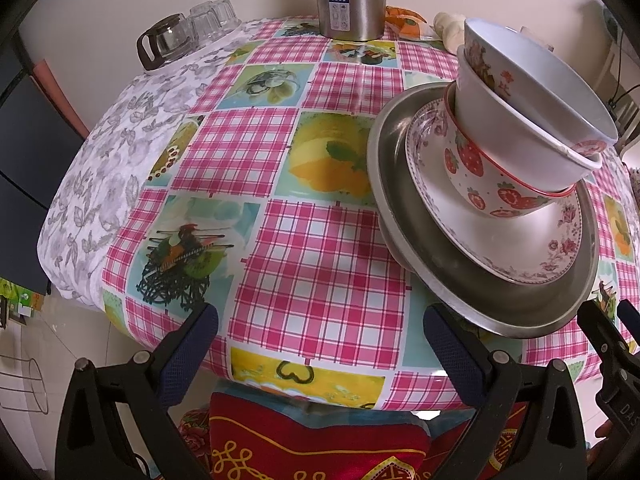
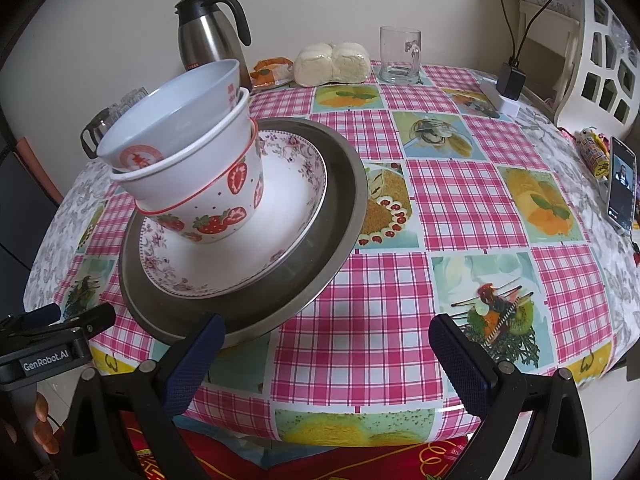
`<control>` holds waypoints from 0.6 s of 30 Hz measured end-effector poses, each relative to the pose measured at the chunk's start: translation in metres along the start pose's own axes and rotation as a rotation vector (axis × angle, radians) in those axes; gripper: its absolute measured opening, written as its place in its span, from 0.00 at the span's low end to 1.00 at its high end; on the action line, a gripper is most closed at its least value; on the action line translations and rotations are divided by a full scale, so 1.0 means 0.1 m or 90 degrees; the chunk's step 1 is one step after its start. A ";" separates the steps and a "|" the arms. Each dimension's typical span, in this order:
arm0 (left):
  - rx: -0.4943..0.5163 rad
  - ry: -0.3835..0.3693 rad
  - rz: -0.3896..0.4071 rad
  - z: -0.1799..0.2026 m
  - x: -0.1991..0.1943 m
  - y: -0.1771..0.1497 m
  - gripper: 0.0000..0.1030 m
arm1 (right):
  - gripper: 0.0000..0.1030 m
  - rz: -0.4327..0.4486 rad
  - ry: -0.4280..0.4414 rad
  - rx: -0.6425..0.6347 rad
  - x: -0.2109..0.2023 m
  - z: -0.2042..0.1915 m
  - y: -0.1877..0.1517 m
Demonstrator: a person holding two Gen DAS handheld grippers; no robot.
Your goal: Organize plates and bowls
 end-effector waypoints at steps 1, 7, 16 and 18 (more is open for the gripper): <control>0.000 0.000 -0.001 0.00 0.00 0.00 0.99 | 1.00 0.000 0.000 0.000 0.00 0.00 0.00; -0.001 0.003 -0.002 -0.01 0.01 0.00 0.99 | 1.00 0.000 0.000 0.000 0.00 0.00 0.00; -0.003 0.006 -0.005 -0.01 0.01 0.00 0.99 | 1.00 0.000 0.000 0.000 0.00 0.01 0.01; -0.004 0.008 -0.006 -0.02 0.01 0.00 0.99 | 1.00 -0.001 -0.001 0.000 0.00 0.00 0.01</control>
Point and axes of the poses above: each gripper's, at about its wrist camera, not at the fingertips, and x roughly the way its jaws point, z to its right, y to its top, the point moved 4 cm from there along x, roughly the way its jaws point, and after that the axes turned 9 degrees about -z, right-handed, at the moved point
